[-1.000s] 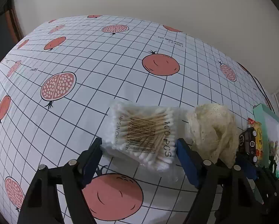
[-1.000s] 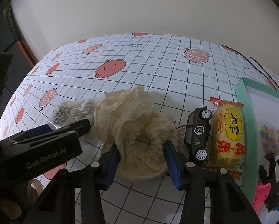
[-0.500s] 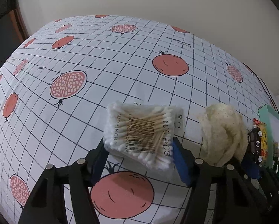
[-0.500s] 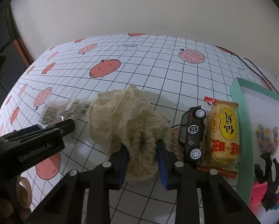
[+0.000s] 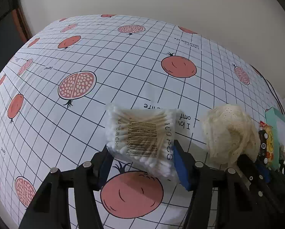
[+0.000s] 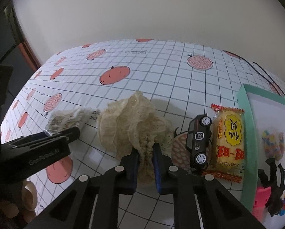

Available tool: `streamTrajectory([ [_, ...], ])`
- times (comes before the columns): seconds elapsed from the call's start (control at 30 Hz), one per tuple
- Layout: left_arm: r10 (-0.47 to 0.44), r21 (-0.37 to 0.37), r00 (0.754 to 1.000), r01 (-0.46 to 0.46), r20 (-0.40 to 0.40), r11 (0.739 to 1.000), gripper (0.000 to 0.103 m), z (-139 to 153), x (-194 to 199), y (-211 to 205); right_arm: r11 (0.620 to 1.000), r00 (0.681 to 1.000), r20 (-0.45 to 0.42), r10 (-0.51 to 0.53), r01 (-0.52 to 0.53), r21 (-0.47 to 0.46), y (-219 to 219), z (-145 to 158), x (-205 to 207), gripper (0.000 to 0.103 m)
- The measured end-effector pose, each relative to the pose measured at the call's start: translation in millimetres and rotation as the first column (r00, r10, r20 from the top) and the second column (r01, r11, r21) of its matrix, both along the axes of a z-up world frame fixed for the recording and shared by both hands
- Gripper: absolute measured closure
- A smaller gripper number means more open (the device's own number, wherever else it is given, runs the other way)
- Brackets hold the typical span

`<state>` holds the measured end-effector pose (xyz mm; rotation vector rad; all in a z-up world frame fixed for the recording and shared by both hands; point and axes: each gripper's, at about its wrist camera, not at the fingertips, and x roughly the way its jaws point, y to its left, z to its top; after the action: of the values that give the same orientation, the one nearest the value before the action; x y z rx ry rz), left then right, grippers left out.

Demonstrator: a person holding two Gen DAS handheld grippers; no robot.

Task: Organize objects
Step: 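Close the left tool on the cotton swab pack while the right tool grasps the cream lace cloth, then carry the swab pack with the left tool while the right tool carries the cloth to the tray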

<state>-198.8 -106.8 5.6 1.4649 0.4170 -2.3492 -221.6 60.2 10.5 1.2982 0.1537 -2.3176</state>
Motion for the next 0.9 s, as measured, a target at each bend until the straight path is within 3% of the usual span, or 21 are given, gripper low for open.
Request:
streamTrajectory([
  [0.37,0.032,0.017,0.997,-0.031,-0.066,0.999,0.045,26,8,-8,0.998,1.000,-0.026,0.004,-0.006,-0.062,5,24,1,0.089],
  [0.9,0.007,0.030,0.979,-0.001,-0.206,1.000,0.045,92,12,3,0.987,0.996,-0.085,-0.026,0.011,-0.163,29,79,2,0.089],
])
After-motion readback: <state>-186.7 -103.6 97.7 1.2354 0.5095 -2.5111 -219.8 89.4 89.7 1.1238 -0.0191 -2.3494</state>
